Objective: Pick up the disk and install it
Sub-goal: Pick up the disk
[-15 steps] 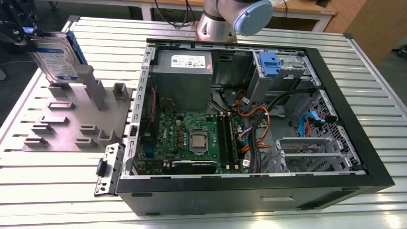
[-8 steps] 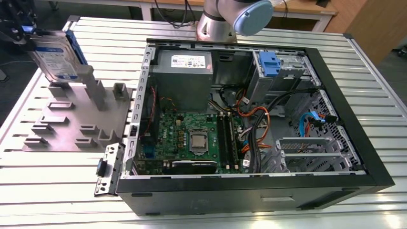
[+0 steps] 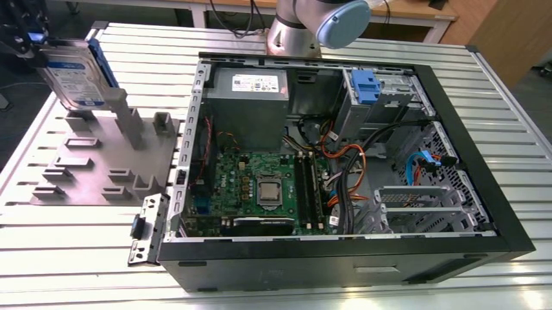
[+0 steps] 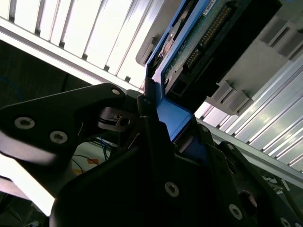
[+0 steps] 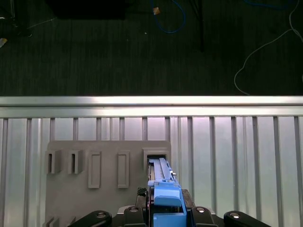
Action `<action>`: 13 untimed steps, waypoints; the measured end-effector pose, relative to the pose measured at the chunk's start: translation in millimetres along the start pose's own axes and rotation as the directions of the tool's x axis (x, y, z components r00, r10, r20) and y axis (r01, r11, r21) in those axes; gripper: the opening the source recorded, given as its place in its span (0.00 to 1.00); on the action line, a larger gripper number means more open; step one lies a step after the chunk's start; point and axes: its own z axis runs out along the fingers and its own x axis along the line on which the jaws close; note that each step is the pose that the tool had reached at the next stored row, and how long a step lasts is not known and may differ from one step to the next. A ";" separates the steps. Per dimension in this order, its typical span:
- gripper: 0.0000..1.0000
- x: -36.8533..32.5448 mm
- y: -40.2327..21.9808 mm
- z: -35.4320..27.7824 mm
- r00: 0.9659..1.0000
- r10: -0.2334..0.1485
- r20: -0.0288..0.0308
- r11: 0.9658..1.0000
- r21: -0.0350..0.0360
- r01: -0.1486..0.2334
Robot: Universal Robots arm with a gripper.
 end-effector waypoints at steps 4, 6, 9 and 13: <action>0.36 -0.1 0.1 -1.5 1.000 0.000 0.000 1.000 0.000 0.000; 0.36 -0.1 0.1 -2.2 1.000 0.000 0.000 1.000 0.000 0.000; 0.36 -0.2 0.2 -3.0 1.000 0.000 0.000 1.000 0.000 0.000; 0.36 -0.2 0.2 -3.7 1.000 0.000 0.000 1.000 0.000 0.000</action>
